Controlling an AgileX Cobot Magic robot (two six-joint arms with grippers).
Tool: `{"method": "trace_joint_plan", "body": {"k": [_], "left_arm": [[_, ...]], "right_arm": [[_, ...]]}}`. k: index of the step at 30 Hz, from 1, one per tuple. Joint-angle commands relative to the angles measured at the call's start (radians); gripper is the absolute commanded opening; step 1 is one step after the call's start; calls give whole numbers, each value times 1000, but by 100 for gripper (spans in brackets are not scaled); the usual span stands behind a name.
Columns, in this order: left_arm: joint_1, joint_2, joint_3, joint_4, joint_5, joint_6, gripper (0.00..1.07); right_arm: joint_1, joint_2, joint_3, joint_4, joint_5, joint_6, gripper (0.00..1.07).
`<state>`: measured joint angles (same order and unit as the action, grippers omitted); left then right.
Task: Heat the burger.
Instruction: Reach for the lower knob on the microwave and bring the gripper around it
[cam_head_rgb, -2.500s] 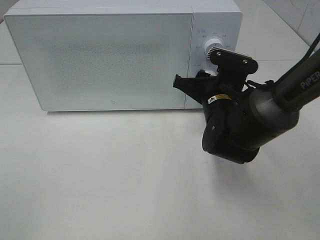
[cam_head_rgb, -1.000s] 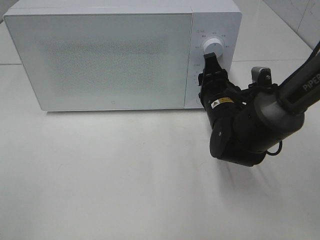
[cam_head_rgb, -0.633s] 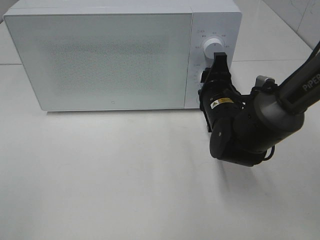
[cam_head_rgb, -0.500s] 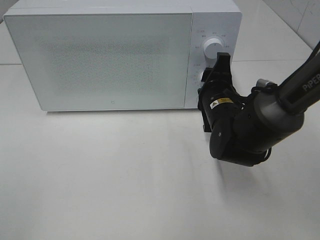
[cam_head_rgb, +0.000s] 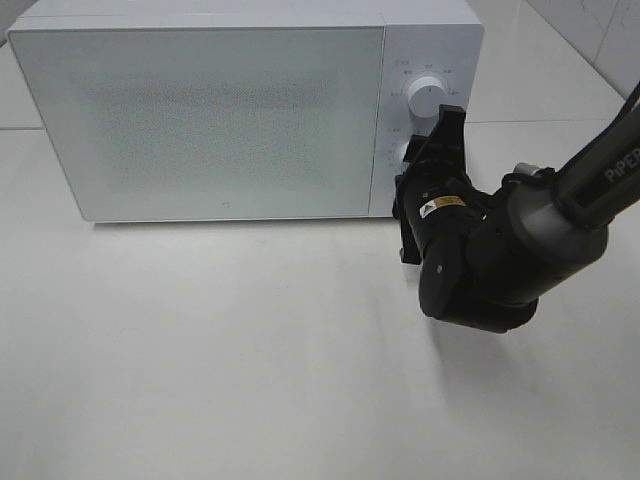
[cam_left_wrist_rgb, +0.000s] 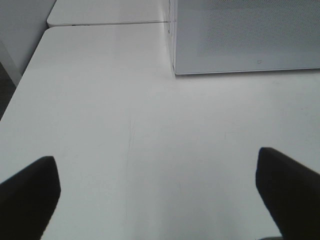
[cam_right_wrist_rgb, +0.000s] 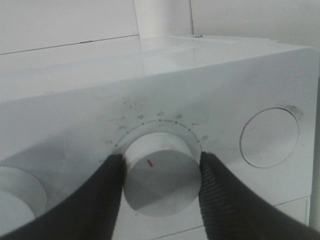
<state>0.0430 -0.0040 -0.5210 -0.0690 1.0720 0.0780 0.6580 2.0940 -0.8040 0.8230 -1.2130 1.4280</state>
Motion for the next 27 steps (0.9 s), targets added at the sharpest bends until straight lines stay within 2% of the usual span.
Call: {"method": "trace_joint_plan", "body": {"k": [1, 15, 27], "left_arm": [[0, -23, 4, -4, 2, -4, 100], [0, -23, 4, -4, 2, -4, 100], [0, -23, 4, -4, 2, -4, 100]], "right_arm": [[17, -13, -39, -226, -175, -4, 13], [17, -13, -39, -201, -188, -11, 17], [17, -13, -39, -130, -187, -12, 35]]}}
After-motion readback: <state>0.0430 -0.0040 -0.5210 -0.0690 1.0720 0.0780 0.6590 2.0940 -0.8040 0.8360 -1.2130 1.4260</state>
